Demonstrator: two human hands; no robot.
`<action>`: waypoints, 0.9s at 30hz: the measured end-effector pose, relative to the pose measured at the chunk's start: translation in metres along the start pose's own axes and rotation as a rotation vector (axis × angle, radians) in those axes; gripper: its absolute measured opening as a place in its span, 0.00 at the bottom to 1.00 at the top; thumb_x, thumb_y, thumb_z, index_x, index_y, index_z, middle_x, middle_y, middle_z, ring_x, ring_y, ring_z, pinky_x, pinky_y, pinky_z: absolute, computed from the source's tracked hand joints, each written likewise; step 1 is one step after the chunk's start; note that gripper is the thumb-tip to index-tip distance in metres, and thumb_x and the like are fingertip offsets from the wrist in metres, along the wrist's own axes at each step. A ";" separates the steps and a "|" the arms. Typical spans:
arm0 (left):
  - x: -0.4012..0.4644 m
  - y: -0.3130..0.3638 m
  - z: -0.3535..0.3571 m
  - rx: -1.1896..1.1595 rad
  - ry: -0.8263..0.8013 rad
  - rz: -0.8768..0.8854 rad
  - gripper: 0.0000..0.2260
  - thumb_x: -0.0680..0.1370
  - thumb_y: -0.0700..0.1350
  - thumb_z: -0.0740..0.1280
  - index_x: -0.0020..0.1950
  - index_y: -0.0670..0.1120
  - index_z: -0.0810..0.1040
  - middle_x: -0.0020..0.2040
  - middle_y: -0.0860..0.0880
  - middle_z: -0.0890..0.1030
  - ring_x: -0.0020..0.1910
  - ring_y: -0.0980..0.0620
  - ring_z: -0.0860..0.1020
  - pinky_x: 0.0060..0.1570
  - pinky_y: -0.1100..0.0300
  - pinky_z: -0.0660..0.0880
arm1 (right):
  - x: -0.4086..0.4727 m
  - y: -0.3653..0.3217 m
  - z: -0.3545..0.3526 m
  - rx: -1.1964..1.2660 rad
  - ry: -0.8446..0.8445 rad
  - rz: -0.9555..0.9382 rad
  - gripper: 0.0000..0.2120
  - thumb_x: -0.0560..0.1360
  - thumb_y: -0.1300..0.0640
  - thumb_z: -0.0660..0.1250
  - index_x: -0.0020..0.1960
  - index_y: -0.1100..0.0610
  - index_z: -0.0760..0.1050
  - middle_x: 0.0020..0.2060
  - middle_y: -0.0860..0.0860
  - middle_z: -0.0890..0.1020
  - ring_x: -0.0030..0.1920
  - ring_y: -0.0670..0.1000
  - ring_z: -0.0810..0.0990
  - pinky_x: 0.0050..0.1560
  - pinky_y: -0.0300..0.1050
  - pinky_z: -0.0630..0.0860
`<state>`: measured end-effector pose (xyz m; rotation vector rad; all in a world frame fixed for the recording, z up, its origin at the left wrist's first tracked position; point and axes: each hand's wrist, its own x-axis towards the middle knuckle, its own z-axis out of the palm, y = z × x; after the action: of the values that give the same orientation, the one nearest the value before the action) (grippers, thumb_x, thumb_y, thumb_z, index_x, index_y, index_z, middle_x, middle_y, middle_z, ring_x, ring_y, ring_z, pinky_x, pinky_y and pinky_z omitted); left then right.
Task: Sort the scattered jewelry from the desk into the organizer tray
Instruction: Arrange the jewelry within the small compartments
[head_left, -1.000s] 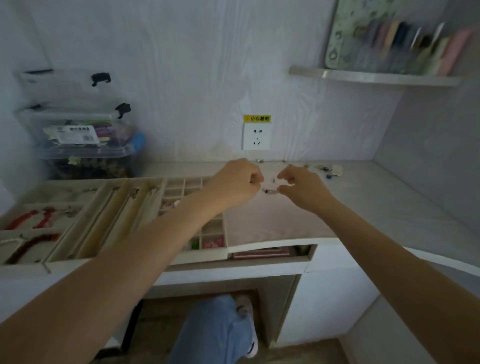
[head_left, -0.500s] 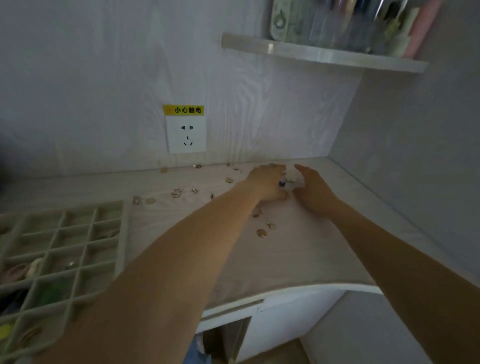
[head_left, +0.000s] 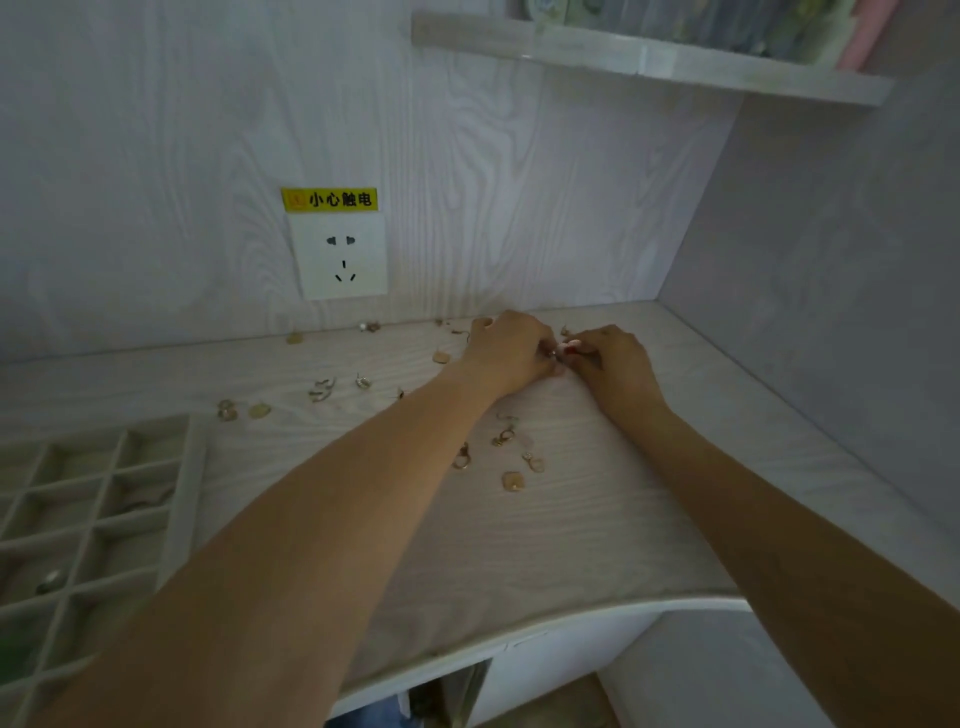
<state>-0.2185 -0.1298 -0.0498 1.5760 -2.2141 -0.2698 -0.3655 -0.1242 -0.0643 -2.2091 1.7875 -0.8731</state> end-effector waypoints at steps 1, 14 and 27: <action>0.000 0.002 0.001 0.000 0.017 -0.008 0.11 0.75 0.53 0.67 0.53 0.50 0.80 0.54 0.50 0.80 0.57 0.50 0.73 0.63 0.51 0.62 | -0.001 -0.001 0.000 -0.010 0.007 -0.006 0.11 0.76 0.58 0.66 0.54 0.63 0.80 0.52 0.62 0.78 0.52 0.58 0.75 0.41 0.34 0.58; -0.028 0.010 -0.053 -0.434 0.088 -0.085 0.12 0.74 0.47 0.71 0.53 0.41 0.81 0.47 0.50 0.77 0.50 0.53 0.76 0.40 0.67 0.68 | -0.018 -0.044 -0.034 0.386 -0.071 0.067 0.08 0.75 0.58 0.68 0.39 0.62 0.77 0.34 0.56 0.80 0.34 0.51 0.79 0.36 0.38 0.76; -0.201 0.024 -0.151 -1.044 0.247 -0.459 0.07 0.78 0.41 0.59 0.49 0.41 0.76 0.46 0.44 0.81 0.45 0.51 0.80 0.51 0.59 0.74 | -0.111 -0.180 -0.080 0.994 -0.545 0.082 0.06 0.75 0.68 0.63 0.47 0.58 0.73 0.40 0.55 0.84 0.34 0.46 0.81 0.33 0.36 0.74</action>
<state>-0.1176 0.0783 0.0517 1.3284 -1.1236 -1.0793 -0.2699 0.0460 0.0490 -1.4853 0.8727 -0.7795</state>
